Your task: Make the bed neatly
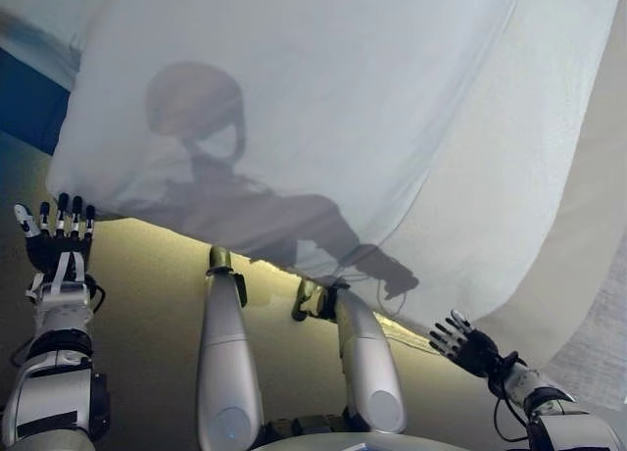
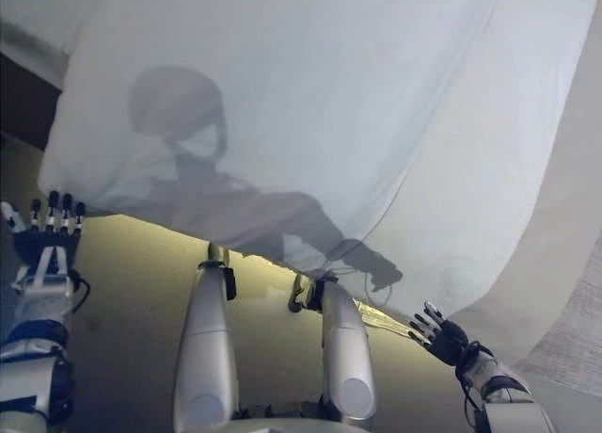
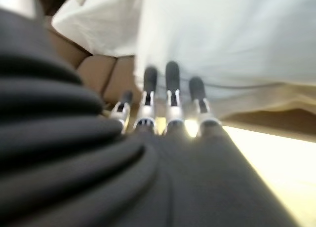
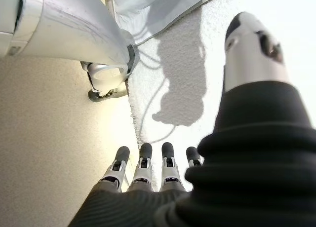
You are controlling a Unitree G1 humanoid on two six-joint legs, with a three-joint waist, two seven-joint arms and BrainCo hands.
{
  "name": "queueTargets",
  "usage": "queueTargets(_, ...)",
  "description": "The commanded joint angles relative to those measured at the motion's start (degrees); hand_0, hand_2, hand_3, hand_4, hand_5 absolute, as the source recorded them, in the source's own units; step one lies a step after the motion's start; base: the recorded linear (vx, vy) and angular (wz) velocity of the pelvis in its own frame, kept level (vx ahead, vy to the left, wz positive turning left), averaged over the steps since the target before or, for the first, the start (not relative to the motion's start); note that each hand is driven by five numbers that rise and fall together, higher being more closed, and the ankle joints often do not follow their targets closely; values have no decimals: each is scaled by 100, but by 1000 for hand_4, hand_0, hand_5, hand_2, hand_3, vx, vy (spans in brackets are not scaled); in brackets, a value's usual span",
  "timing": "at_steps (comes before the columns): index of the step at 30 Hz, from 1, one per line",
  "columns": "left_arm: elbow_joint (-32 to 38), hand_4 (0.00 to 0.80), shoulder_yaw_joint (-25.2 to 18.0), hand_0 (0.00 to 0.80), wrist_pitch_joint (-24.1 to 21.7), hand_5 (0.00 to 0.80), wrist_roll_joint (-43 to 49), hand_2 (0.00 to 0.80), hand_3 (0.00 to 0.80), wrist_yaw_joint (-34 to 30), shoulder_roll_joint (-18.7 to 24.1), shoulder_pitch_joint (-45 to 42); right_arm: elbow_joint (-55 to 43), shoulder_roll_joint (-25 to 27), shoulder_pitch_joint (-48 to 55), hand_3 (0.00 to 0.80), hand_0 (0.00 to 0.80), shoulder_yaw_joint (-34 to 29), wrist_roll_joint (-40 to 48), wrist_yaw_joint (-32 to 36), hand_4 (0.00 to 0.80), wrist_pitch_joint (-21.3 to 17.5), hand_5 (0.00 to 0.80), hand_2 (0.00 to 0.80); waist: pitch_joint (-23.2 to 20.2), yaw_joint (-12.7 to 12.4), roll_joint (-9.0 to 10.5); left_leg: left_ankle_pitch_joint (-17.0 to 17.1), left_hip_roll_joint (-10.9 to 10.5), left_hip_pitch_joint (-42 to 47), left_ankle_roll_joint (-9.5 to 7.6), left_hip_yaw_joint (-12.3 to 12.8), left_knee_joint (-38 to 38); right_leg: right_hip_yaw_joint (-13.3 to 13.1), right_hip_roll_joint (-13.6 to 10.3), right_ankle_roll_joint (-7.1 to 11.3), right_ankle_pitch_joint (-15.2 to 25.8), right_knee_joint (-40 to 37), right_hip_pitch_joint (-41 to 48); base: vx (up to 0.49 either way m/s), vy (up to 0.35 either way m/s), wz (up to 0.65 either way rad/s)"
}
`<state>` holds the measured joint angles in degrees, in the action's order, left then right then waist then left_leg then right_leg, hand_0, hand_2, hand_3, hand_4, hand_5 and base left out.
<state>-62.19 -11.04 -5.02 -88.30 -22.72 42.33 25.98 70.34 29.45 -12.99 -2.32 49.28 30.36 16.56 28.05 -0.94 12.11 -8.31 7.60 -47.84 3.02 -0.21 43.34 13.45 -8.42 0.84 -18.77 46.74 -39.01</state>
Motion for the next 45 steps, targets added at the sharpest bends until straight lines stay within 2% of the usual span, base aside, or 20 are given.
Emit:
queueTargets(1, -51, 0, -230, 0, -52, 0, 82, 0, 0, -49, 64, 38, 313, 534, 388, 0, 0, -227, 99, 121, 0, -136, 0, 0, 133, -151, -249, -864, 52, 363, -100, 124, 305, -166, -209, 521, 1061, -481, -232, 33, 30, 0)
queueTargets(11, 135, 0, -214, 0, 193, 0, 277, 0, 0, 32, -313, -409, 291, 564, 242, 0, 0, -261, 56, 287, 0, -164, 0, 0, -7, -123, -546, -854, -3, 695, -61, 329, 143, -260, -297, 535, 960, -541, -29, -23, 7, 0)
queueTargets(12, 89, 0, -146, 0, 266, 0, 383, 0, 0, 29, -410, -505, 240, 558, 216, 0, 0, -234, 96, 254, 0, -198, 0, 0, -49, -93, -590, -658, -11, 757, -74, 431, 3, -233, -334, 484, 1103, -698, 22, -83, 4, -3)
queueTargets(17, -103, 0, 73, 0, 520, 0, 937, 0, 0, -318, -835, -915, 83, 426, 208, 0, 0, -157, 138, 376, 0, -277, 0, 0, -173, -40, -753, -543, -39, 1292, -54, 624, -414, -281, -402, 541, 1153, -990, 386, 18, 11, -2)
queueTargets(20, -197, 0, 251, 0, 490, 0, 1269, 0, 0, -531, -1202, -1266, -48, 180, 295, 0, 0, -63, 91, 365, 0, -345, 0, 0, -316, -19, -811, -331, -50, 1837, -15, 764, -990, -260, -456, 614, 1301, -1516, 835, 77, -21, -7)
queueTargets(23, -328, 0, 423, 0, 476, 0, 1659, 0, 0, -529, -1459, -1436, -70, -5, 323, 0, 0, 45, 23, 365, 0, -375, 0, 0, -446, -28, -829, -144, -80, 2346, 52, 892, -1503, -150, -490, 670, 1427, -2049, 1328, 93, -46, -14)
queueTargets(27, -544, 0, 693, 0, 340, 0, 2527, 0, 0, -337, -1829, -1704, -88, -275, 353, 0, 0, 200, -282, 280, 0, -311, 0, 0, -827, -111, -908, 159, -133, 3356, 120, 1277, -2434, 356, -609, 768, 1609, -2884, 2327, 156, -21, -20)
queueTargets(30, -838, 0, 948, 0, 146, 0, 3566, 0, 0, 19, -2061, -1865, -44, -497, 505, 0, 0, 299, -462, 250, 0, -318, 0, 0, -1231, -112, -962, 382, -246, 4055, 131, 1361, -3198, 407, -504, 822, 1789, -3625, 3060, 246, -52, -26)
queueTargets(33, -1066, 0, 1255, 0, 57, 0, 4682, 0, 0, 350, -2149, -1957, 23, -745, 677, 0, 0, 487, -647, 248, 0, -407, 0, 0, -1610, -41, -1006, 561, -308, 4582, 134, 1360, -3795, 265, -419, 864, 1987, -4158, 3535, 272, -53, -7)
queueTargets(36, -1166, 0, 1527, 0, 91, 0, 5274, 0, 0, 621, -2296, -2023, 51, -1050, 781, 0, 0, 617, -334, 32, 0, -418, 0, 0, -1929, 16, -1047, 669, -342, 4902, 125, 1384, -4216, 221, -345, 901, 2171, -4535, 3792, 211, -51, -5)
queueTargets(41, -1308, 0, 1879, 0, 200, 0, 5793, 0, 0, 814, -2619, -2098, 271, -1421, 835, 0, 0, 568, -37, -386, 0, -487, 0, 0, -2211, 110, -1107, 712, -349, 5348, 119, 1516, -4662, 277, -252, 914, 2327, -4959, 4134, 131, -37, -7)
queueTargets(45, -1511, 0, 1969, 0, 433, 0, 5868, 0, 0, 940, -2890, -2135, 548, -1652, 819, 0, 0, 510, 10, -838, 0, -532, 0, 0, -2353, 149, -1132, 673, -347, 5518, 84, 1561, -4743, 246, -197, 870, 2277, -5009, 4294, 105, -33, -8)
